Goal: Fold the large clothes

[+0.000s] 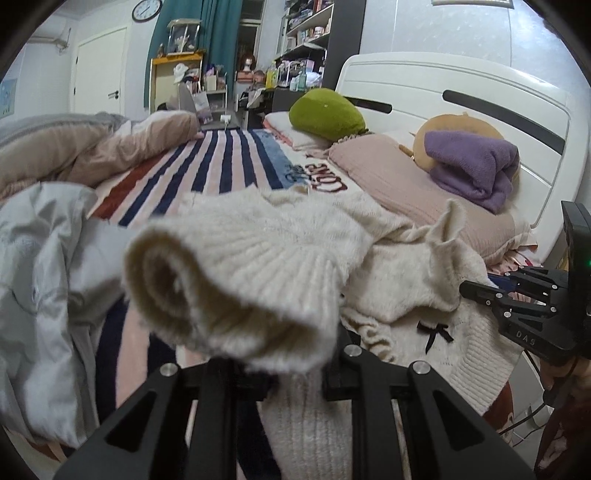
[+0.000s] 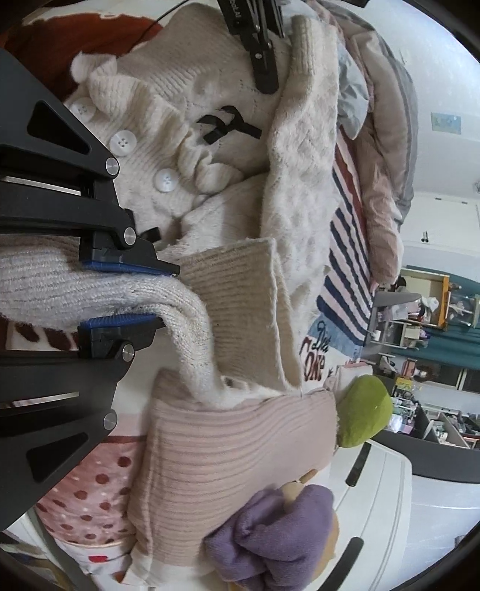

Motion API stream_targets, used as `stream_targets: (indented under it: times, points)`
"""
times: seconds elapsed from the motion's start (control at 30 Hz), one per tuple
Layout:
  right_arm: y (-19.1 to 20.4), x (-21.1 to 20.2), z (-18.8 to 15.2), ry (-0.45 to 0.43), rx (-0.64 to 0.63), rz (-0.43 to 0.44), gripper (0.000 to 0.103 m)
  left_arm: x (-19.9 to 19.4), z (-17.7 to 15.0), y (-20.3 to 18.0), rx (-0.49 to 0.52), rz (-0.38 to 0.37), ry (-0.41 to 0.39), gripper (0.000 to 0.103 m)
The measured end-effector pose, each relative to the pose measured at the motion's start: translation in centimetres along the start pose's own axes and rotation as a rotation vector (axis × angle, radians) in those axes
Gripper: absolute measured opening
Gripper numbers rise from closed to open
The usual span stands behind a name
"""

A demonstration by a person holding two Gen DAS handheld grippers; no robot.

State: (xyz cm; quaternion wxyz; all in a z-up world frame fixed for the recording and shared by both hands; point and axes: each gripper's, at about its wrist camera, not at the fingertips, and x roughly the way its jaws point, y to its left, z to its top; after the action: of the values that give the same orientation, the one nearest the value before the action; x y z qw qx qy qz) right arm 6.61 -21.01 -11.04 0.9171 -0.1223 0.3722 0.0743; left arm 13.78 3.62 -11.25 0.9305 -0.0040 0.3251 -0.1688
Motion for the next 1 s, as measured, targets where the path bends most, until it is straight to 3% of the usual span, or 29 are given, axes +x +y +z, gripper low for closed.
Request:
stream_targets:
  times: [0.23, 0.47, 0.73, 1.0]
  points:
    - [-1.1, -0.1, 3.7, -0.038, -0.021, 0.046, 0.012, -0.4, 4.1, 1.0, 0.032, 0.009, -0.057, 0.015]
    - [-5.5, 1.8, 9.4, -0.012, 0.025, 0.115, 0.012, 0.8, 9.2, 3.2, 0.052, 0.027, -0.06, 0.015]
    - [-9.7, 6.5, 16.0, 0.054, 0.088, 0.129, 0.012, 5.4, 15.7, 6.9, 0.012, 0.027, 0.018, 0.015]
    - [-13.8, 15.5, 22.4, 0.178, 0.136, 0.124, 0.012, 15.4, 21.0, 11.7, -0.056, 0.031, 0.172, 0.02]
